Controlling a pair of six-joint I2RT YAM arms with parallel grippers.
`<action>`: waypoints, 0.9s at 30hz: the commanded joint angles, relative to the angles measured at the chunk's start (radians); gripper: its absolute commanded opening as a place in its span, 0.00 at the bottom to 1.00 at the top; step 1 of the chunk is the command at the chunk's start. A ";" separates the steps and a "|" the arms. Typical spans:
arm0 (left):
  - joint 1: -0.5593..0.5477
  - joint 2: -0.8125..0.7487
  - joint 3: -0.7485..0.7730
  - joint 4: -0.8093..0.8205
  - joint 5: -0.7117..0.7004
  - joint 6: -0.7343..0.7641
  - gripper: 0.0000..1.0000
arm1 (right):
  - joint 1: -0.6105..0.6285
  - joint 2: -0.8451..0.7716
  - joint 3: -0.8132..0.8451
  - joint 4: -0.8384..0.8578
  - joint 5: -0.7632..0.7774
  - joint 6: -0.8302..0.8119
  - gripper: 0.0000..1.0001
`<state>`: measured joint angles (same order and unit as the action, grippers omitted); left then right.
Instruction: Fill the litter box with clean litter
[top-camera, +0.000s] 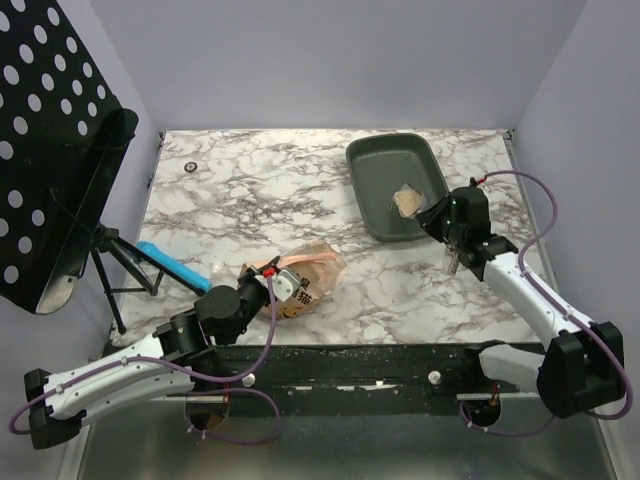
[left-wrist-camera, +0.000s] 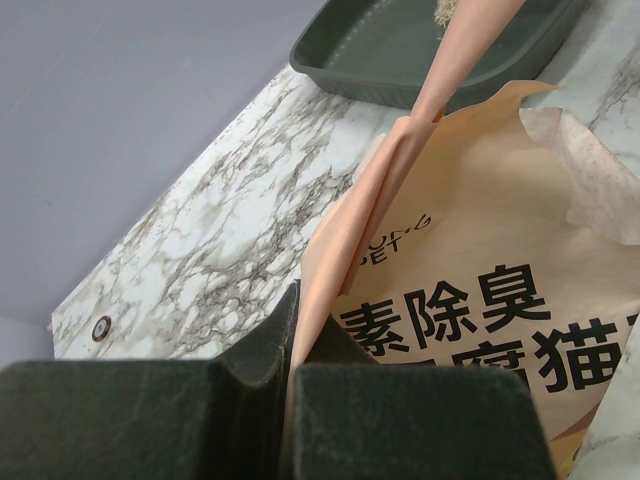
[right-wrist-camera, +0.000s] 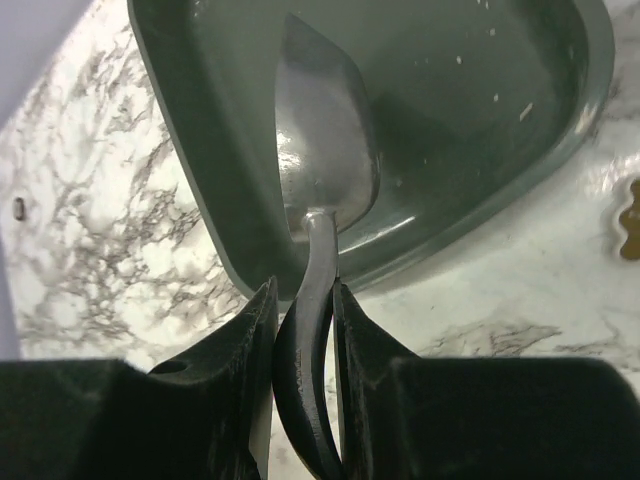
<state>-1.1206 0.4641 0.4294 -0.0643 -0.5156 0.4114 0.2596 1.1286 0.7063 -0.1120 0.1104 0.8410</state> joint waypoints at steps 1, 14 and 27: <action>-0.007 -0.028 0.008 0.104 0.003 -0.019 0.00 | -0.006 0.089 0.215 -0.164 0.020 -0.253 0.00; -0.005 -0.050 0.011 0.100 0.008 -0.025 0.00 | -0.008 0.350 0.692 -0.558 -0.032 -0.591 0.00; -0.007 -0.048 0.012 0.101 0.012 -0.026 0.00 | 0.052 0.407 0.929 -0.791 0.109 -0.744 0.00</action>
<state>-1.1206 0.4335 0.4294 -0.0776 -0.5201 0.4023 0.2790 1.5105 1.5654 -0.8116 0.1318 0.1795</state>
